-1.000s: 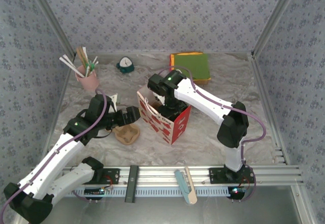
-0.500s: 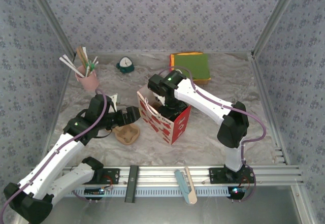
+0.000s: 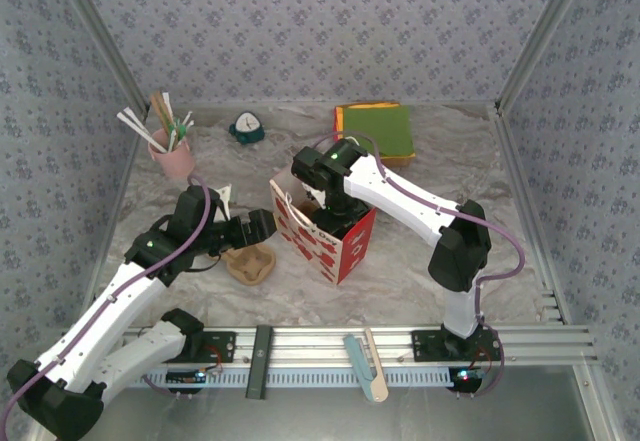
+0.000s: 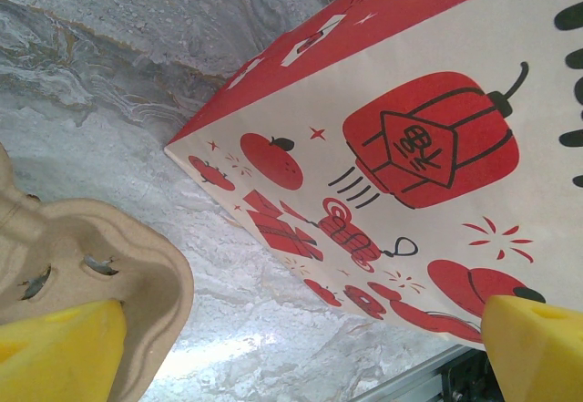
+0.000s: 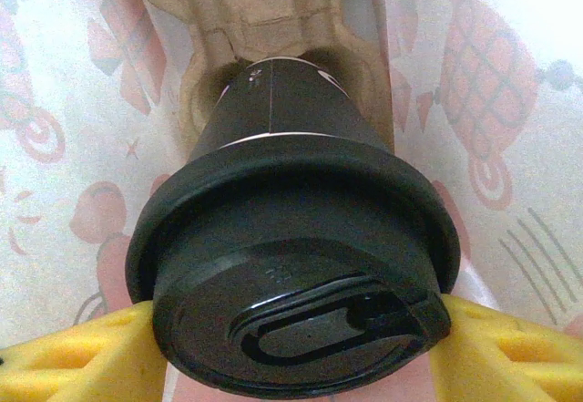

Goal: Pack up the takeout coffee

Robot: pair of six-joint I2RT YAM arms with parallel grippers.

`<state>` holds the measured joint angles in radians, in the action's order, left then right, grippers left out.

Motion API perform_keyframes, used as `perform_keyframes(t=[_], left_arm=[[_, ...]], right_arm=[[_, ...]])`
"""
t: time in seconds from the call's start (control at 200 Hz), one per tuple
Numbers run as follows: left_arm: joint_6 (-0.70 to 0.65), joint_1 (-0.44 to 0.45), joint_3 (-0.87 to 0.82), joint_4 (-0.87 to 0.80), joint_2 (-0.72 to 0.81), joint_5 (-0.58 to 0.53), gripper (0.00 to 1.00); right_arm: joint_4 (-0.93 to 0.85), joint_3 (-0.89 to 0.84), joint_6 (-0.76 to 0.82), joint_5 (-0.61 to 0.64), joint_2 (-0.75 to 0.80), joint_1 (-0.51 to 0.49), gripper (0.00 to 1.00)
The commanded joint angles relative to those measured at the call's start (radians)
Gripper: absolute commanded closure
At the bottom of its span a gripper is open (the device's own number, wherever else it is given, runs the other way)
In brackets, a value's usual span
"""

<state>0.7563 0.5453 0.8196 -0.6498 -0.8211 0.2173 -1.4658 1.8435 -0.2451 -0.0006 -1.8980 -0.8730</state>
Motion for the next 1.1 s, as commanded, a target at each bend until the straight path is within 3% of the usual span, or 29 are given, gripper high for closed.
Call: perform_keyframes(t=[0.0,1.094], left_arm=[[-0.011,0.004,0.018,0.021,0.000,0.011,0.00],[-0.012,0.005,0.015,0.032,-0.007,0.011,0.00]], right_arm=[[-0.002,-0.021,-0.002,0.016,0.008,0.000,0.31],[-0.074,0.109,-0.026,0.018,0.003,-0.016,0.32]])
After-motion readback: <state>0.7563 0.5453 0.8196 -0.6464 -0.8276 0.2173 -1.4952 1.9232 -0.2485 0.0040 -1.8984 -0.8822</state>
